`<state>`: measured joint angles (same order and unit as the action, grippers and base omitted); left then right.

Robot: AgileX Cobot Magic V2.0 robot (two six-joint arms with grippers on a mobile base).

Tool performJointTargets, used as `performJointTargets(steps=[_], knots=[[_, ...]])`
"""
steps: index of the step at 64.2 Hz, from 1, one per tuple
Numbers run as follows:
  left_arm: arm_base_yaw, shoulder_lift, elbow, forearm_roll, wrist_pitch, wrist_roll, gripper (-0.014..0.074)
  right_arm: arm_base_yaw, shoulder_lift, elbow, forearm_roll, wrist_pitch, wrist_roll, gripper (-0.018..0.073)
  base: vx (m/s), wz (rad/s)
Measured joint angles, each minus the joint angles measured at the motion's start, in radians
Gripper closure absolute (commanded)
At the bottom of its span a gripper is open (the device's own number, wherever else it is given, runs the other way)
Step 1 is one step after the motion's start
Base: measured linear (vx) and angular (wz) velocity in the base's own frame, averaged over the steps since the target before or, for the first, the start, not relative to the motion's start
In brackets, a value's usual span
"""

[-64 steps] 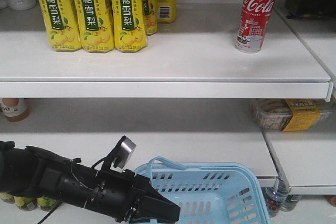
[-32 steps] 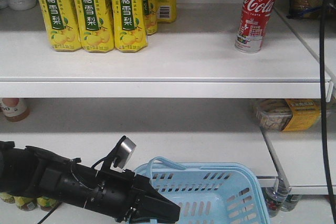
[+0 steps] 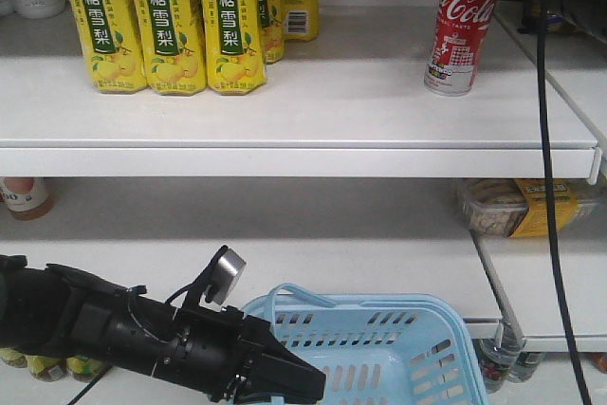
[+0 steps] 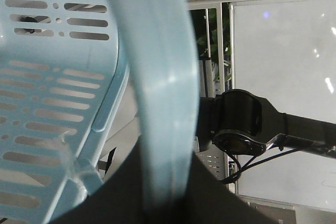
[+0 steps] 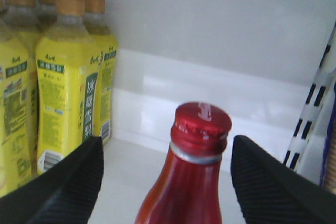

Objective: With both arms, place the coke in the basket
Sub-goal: 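Reach the right gripper to the red Coca-Cola bottle on the shelf, then grasp the bottle with the right gripper and pull it off the shelf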

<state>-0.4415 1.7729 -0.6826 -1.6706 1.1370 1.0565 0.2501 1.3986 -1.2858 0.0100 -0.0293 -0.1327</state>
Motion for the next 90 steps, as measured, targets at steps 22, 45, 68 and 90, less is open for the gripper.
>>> performJointTargets(steps=[22, 45, 68, 90], knots=[[0.000, 0.000, 0.000, 0.000, 0.000, 0.000, 0.0603, -0.035, 0.055, 0.000, 0.011, -0.063, 0.002, 0.0100, 0.00, 0.00], [0.000, 0.000, 0.000, 0.000, 0.000, 0.000, 0.0603, 0.003, 0.062, 0.000, 0.043, -0.097, 0.027, 0.0574, 0.00, 0.00], [0.000, 0.000, 0.000, -0.001, 0.000, 0.000, 0.0603, 0.002, -0.035, 0.005, 0.047, 0.052, 0.008, 0.0568, 0.00, 0.00], [0.000, 0.000, 0.000, -0.001, 0.000, 0.000, 0.0603, 0.039, -0.233, 0.047, 0.047, 0.213, 0.003, 0.0568, 0.00, 0.00]])
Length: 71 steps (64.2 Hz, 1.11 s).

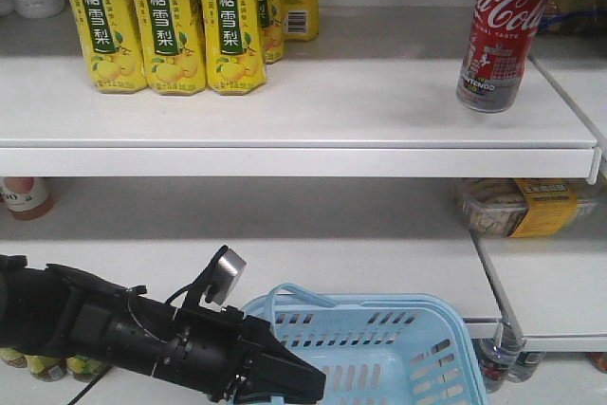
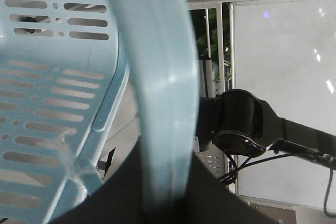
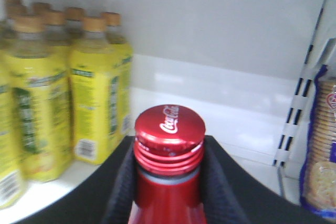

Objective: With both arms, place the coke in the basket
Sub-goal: 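Grasp the bottle with the right gripper and pull it off the shelf, then lower the bottle into the basket and open the right gripper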

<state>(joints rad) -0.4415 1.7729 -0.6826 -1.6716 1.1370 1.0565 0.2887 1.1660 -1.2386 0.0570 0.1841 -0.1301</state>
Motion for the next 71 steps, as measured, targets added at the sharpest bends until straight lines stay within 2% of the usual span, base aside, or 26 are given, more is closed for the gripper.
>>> performJointTargets(steps=[15, 24, 32, 48, 59, 71], knots=[[0.000, 0.000, 0.001, 0.000, 0.000, 0.000, 0.0603, 0.132, -0.166, 0.178, 0.003, 0.010, 0.000, 0.0567, 0.00, 0.00], [0.000, 0.000, 0.001, 0.000, 0.000, 0.000, 0.0603, 0.179, -0.237, 0.302, 0.010, 0.013, 0.006, 0.0567, 0.00, 0.00], [0.000, 0.000, 0.001, 0.000, 0.000, 0.000, 0.0603, 0.182, -0.279, 0.402, 0.025, 0.029, 0.035, 0.0567, 0.00, 0.00], [0.000, 0.000, 0.001, 0.000, 0.000, 0.000, 0.0603, 0.182, -0.303, 0.590, 0.128, 0.055, 0.051, 0.0567, 0.00, 0.00], [0.000, 0.000, 0.001, 0.000, 0.000, 0.000, 0.0603, 0.182, -0.262, 0.695, 0.219, 0.010, 0.051, 0.0566, 0.00, 0.00], [0.000, 0.000, 0.001, 0.000, 0.000, 0.000, 0.0603, 0.182, -0.163, 0.746, 0.264, -0.038, 0.051, 0.0564, 0.00, 0.00]])
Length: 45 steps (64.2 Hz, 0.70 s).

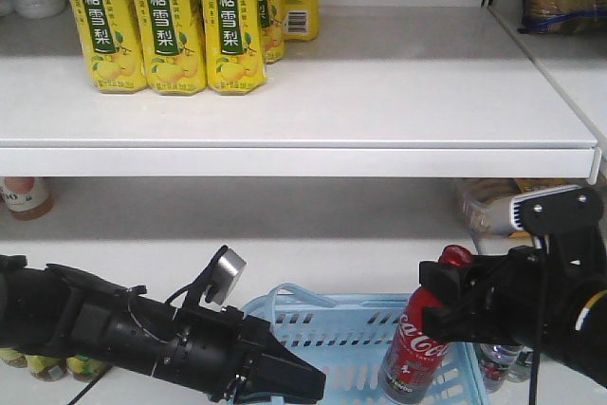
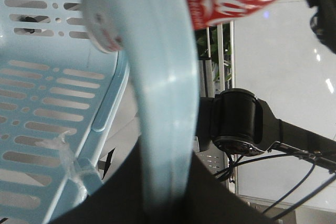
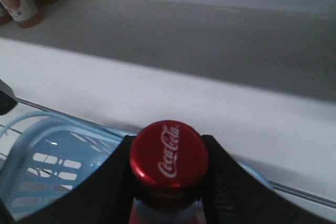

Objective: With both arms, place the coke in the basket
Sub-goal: 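Lower the bottle into the basket and open the right gripper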

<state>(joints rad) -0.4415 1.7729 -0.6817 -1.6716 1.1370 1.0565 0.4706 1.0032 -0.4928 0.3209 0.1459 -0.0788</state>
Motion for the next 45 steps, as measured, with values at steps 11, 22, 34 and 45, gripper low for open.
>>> performJointTargets(steps=[11, 22, 34, 45], knots=[[0.000, 0.000, 0.000, 0.000, 0.000, 0.000, 0.0603, 0.000, 0.105, 0.001, 0.007, -0.011, 0.000, 0.0559, 0.00, 0.00], [0.000, 0.000, 0.000, 0.000, 0.000, 0.000, 0.0603, 0.000, 0.200, 0.001, 0.019, 0.000, 0.001, 0.0552, 0.00, 0.00], [0.000, 0.000, 0.000, 0.000, 0.000, 0.000, 0.0603, 0.000, 0.288, 0.001, 0.021, 0.054, 0.000, 0.0538, 0.00, 0.00], [0.000, 0.000, 0.000, 0.000, 0.000, 0.000, 0.0603, 0.000, 0.346, 0.001, 0.021, 0.095, 0.000, 0.0477, 0.00, 0.00]])
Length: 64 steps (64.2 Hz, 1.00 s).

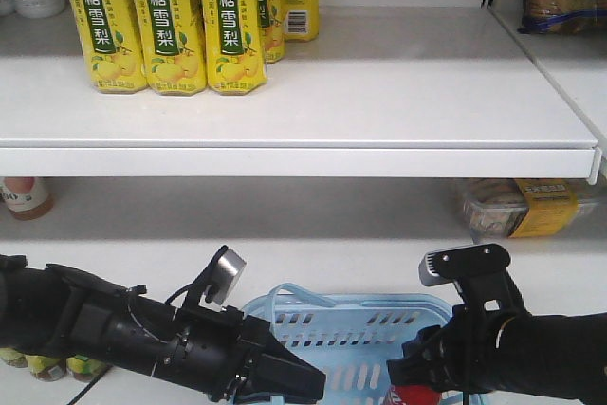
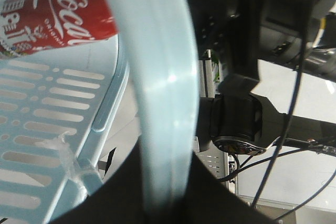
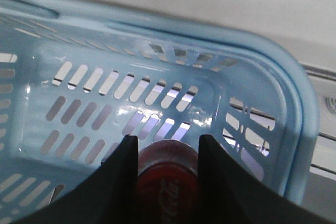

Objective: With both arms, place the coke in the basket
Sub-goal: 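Lower the bottle into the basket and open the right gripper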

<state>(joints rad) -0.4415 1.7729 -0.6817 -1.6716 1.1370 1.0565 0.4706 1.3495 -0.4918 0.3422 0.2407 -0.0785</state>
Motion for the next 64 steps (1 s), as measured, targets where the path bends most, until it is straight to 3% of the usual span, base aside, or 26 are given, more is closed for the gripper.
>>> performJointTargets(steps=[28, 35, 64], knots=[[0.000, 0.000, 0.000, 0.005, -0.012, 0.000, 0.0603, 0.000, 0.025, -0.007, 0.001, 0.044, 0.000, 0.0165, 0.00, 0.00], [0.000, 0.001, 0.000, 0.019, -0.056, 0.000, 0.0603, 0.000, 0.024, -0.008, 0.002, 0.044, 0.000, 0.0134, 0.00, 0.00], [0.000, 0.001, 0.000, 0.017, -0.053, 0.002, 0.0603, 0.000, -0.187, -0.010, -0.029, 0.051, 0.000, 0.0131, 0.00, 0.00]])
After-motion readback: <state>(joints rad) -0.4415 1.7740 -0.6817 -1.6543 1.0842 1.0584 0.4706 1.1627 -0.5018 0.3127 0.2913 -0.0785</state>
